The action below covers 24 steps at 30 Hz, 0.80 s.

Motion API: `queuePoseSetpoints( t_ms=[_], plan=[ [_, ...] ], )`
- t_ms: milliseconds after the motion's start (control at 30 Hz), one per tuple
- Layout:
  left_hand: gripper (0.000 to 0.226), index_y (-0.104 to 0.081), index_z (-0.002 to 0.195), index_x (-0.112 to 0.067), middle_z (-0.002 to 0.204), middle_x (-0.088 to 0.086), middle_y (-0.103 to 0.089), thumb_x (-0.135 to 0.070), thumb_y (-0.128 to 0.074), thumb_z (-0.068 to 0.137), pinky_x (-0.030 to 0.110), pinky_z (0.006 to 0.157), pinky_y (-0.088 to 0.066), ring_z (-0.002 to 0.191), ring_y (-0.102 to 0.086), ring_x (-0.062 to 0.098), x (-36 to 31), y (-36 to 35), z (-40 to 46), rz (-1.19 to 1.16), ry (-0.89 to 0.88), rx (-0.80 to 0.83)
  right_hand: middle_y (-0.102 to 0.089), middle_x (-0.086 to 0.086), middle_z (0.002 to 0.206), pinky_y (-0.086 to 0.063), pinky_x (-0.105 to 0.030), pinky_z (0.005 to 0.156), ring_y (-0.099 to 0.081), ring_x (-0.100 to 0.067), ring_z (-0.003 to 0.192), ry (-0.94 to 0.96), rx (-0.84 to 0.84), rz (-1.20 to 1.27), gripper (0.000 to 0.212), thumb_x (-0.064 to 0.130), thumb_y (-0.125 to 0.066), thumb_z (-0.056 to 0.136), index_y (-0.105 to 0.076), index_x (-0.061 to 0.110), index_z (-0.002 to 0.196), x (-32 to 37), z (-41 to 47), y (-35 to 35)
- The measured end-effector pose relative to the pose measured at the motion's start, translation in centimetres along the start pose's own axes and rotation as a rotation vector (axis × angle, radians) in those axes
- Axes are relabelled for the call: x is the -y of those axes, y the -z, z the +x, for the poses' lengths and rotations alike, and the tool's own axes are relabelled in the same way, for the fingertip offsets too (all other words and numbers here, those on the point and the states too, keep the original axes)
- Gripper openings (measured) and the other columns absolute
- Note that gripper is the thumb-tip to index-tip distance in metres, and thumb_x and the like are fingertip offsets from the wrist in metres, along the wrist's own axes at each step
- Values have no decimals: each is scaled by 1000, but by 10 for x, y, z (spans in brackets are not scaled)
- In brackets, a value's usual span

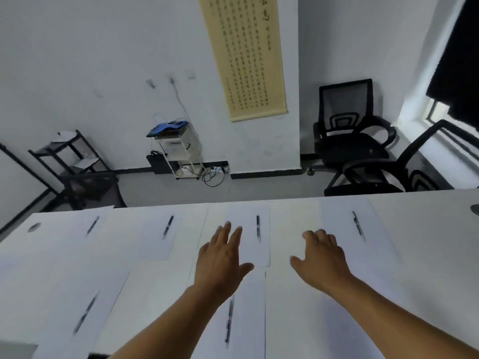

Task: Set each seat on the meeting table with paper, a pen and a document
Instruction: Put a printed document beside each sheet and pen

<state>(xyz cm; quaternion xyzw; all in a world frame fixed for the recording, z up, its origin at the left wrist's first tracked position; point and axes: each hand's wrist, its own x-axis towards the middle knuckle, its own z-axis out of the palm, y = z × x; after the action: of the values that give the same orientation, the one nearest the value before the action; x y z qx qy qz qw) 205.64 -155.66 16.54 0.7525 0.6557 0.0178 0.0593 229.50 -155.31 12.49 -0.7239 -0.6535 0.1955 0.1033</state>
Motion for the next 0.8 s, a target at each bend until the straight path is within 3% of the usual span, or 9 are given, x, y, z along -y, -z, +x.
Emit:
queuePoseSetpoints(
  t_ms=[133,267,567,800],
  plan=[
    [97,-11,173,-29,183,1,-4,-64,-63,100,47,131,-28,169,-9,25,59,68,-46,29,109,-150,-49,-3,140,-46,-40,103,-45,-28,130,201,-65,-34,63,57,-58,94,-45,20,143,91,-12,24],
    [93,-16,172,-29,182,2,-10,-65,-62,99,45,128,-31,168,-12,24,125,136,-121,70,230,-293,-51,-3,135,-44,-39,102,-46,-28,125,432,-139,-67,53,59,-57,92,-48,20,127,202,-47,46],
    [94,-17,172,-28,181,4,-13,-64,-63,99,46,129,-31,167,-17,24,245,263,-346,236,480,-528,-38,-2,157,-33,-42,120,-36,-27,144,901,-232,-75,85,65,-54,92,-29,20,160,432,-210,70],
    [89,-24,171,-24,180,8,-18,-64,-61,100,48,126,-35,166,-20,26,318,338,-496,377,703,-588,-35,-3,161,-29,-46,122,-32,-27,148,1176,-264,15,84,64,-57,92,-29,22,160,572,-320,83]
  ],
)
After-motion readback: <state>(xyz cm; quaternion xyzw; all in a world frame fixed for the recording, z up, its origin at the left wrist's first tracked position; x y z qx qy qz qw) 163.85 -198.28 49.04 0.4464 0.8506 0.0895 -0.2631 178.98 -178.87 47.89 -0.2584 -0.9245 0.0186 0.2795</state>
